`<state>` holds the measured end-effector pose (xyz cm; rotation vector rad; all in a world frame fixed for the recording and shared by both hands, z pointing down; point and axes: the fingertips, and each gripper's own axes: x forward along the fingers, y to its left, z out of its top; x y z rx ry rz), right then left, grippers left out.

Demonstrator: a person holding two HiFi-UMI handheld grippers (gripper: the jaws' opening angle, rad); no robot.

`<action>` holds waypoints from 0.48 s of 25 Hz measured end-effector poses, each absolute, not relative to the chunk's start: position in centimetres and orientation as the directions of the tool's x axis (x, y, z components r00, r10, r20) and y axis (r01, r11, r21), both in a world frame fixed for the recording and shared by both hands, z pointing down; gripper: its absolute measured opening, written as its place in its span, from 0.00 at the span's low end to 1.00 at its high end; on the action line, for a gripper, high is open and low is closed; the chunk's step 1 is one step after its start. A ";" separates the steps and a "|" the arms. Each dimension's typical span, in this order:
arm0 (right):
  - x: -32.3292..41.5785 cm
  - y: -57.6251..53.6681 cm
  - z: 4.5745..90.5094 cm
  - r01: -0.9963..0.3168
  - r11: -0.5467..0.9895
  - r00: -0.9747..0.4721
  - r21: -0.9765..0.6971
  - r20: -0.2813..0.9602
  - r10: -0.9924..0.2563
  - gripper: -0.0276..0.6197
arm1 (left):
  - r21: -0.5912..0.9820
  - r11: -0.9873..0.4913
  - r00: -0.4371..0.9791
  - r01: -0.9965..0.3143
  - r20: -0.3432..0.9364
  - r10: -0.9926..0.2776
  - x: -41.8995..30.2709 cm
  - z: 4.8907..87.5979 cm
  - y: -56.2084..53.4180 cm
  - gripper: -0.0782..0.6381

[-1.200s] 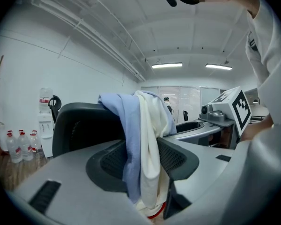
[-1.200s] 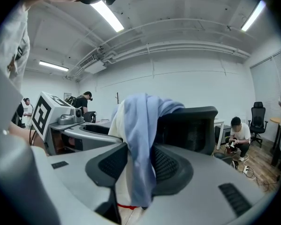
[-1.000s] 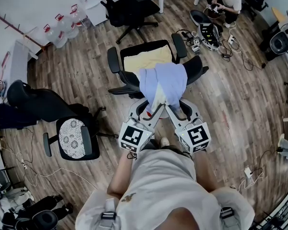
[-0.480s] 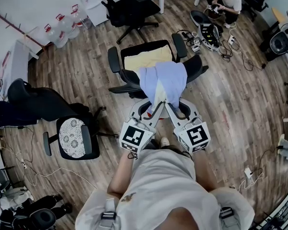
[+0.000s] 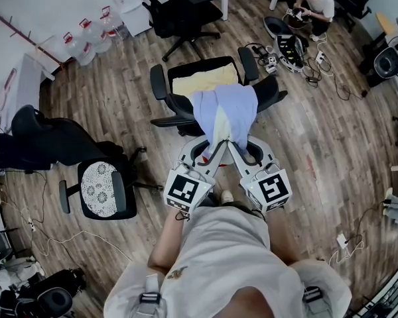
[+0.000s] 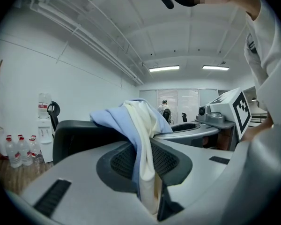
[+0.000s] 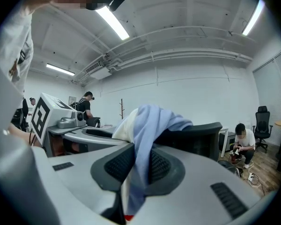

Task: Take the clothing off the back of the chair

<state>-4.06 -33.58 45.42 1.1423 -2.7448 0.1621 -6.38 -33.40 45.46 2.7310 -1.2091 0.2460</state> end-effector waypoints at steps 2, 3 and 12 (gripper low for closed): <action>-4.1 -33.4 45.1 -0.708 0.705 -0.698 -0.033 0.187 -0.692 0.15 | 0.062 -0.665 0.661 -0.745 0.203 -0.722 -6.4 45.2 -33.2 0.23; -4.1 -33.3 44.9 -0.707 0.707 -0.699 -0.031 0.184 -0.691 0.15 | 0.061 -0.664 0.661 -0.745 0.200 -0.723 -6.4 45.0 -33.1 0.23; -4.2 -32.3 43.2 -0.687 0.727 -0.721 -0.009 0.140 -0.679 0.14 | 0.045 -0.656 0.653 -0.754 0.172 -0.738 -6.3 43.4 -32.1 0.23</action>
